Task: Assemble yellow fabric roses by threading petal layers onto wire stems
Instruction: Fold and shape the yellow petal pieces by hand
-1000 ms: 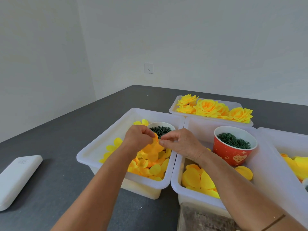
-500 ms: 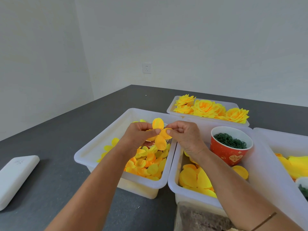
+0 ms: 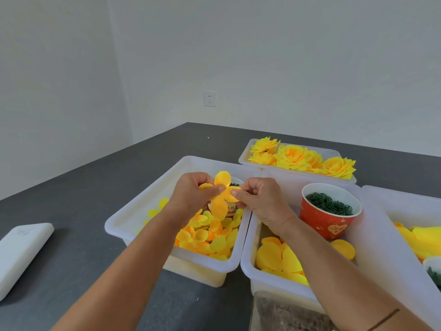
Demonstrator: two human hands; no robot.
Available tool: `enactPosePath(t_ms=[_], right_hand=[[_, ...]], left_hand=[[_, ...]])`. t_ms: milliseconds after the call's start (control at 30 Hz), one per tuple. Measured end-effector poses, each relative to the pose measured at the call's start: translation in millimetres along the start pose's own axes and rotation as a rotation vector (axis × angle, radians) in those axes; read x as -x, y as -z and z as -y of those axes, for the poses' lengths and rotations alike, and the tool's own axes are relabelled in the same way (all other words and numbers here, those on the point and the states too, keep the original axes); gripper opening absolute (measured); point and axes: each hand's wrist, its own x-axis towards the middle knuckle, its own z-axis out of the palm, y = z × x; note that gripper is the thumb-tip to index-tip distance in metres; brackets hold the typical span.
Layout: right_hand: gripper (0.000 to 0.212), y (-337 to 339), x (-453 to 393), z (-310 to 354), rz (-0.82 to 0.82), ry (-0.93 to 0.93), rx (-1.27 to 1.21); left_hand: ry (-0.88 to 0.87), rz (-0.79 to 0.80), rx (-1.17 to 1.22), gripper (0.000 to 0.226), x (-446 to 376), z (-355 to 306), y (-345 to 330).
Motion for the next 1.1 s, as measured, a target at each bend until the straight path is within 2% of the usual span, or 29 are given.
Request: enactPosePath(t_ms=[100,200,333,533,733,800,933,1000,1100], right_hand=[[0.020,-6.0,0.3,-1.1,-0.084,0.083,0.277],[0.019,-2.2,0.1,-2.9,-0.097,0.072,0.217],[0.005,-0.4,2.3,1.6,-0.008,0.087,0.002],[0.007,-2.3,3.9,6.1,0.007,0.060,-0.197],[0.018,1.0,-0.1,2.9,0.046,0.019,-0.196],[0.015,1.3,0.2,5.4,0.079,-0.020,-0.260],[0.010,2.9,0.6,10.4,0.180,-0.124,-0.548],[0.009,1.1,1.0,9.6,0.146,-0.099,-0.514],[0.006,-1.7,1.3,5.7,0.029,-0.053,-0.311]], left_hand=[[-0.185,-0.064,-0.196,0.032,3.1,0.3,-6.5],[-0.275,-0.066,-0.210,0.033,3.5,-0.7,-8.2],[-0.194,-0.003,-0.085,0.034,3.7,-1.3,-3.8],[-0.166,0.069,0.014,0.039,3.8,-2.8,-5.3],[-0.140,0.032,0.080,0.016,4.5,-4.5,-7.0],[-0.052,0.079,0.195,0.017,3.3,-4.3,-5.1],[0.131,0.245,0.522,0.012,-1.0,-10.4,1.1],[0.152,0.253,0.551,0.013,-2.0,-10.8,0.8],[0.101,0.087,0.367,0.023,-1.3,-7.2,-5.6]])
